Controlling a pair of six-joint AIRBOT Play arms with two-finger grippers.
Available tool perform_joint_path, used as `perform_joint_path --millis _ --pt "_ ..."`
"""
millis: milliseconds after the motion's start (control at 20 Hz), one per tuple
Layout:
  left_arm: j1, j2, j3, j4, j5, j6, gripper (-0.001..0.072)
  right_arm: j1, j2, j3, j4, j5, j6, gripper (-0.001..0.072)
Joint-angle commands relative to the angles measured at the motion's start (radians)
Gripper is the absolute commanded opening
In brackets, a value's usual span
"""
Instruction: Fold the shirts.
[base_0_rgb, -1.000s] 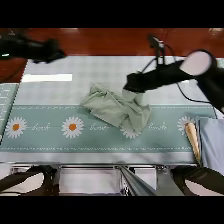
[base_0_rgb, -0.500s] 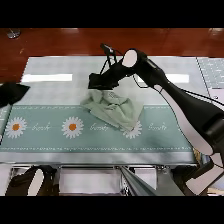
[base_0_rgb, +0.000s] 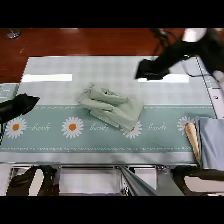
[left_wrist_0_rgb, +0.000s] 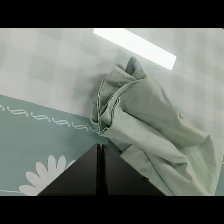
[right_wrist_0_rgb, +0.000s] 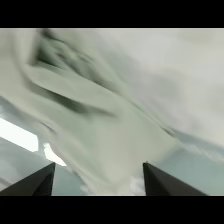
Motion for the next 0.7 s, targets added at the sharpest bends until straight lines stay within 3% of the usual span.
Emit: perform_joint_path --millis 0,100,200,250,400,550,650 --pt "0.0 -0.005 -0.029 -0.006 0.002 0.001 0.0028 -0.113 0.407 -0.587 -0.136 -0.325 0.19 0.0629" --pt "0.0 -0.005 -0.056 -0.006 0.002 0.0 0.0028 -0.103 0.579 -0.97 0.08 -0.643 0.315 0.0628" --pt "-0.002 -0.005 -0.088 -0.014 0.001 0.0 0.0029 -0.051 0.603 -1.176 0.401 -0.812 0.203 0.0619" --pt "-0.01 -0.005 -0.103 -0.026 0.002 0.0 0.0028 -0.019 0.566 -1.2 0.484 -0.811 0.099 0.0619" --pt "-0.062 -0.007 -0.129 -0.054 0.003 0.001 0.0028 0.03 0.396 -1.145 0.597 -0.763 -0.04 0.0619" --pt "-0.102 -0.009 -0.128 -0.055 0.018 0.0 0.0028 0.037 0.222 -1.041 0.716 -0.735 -0.153 0.0619" --pt "-0.106 -0.009 -0.128 -0.058 0.026 0.0 0.0028 0.037 0.116 -0.964 0.725 -0.696 -0.175 0.0618"
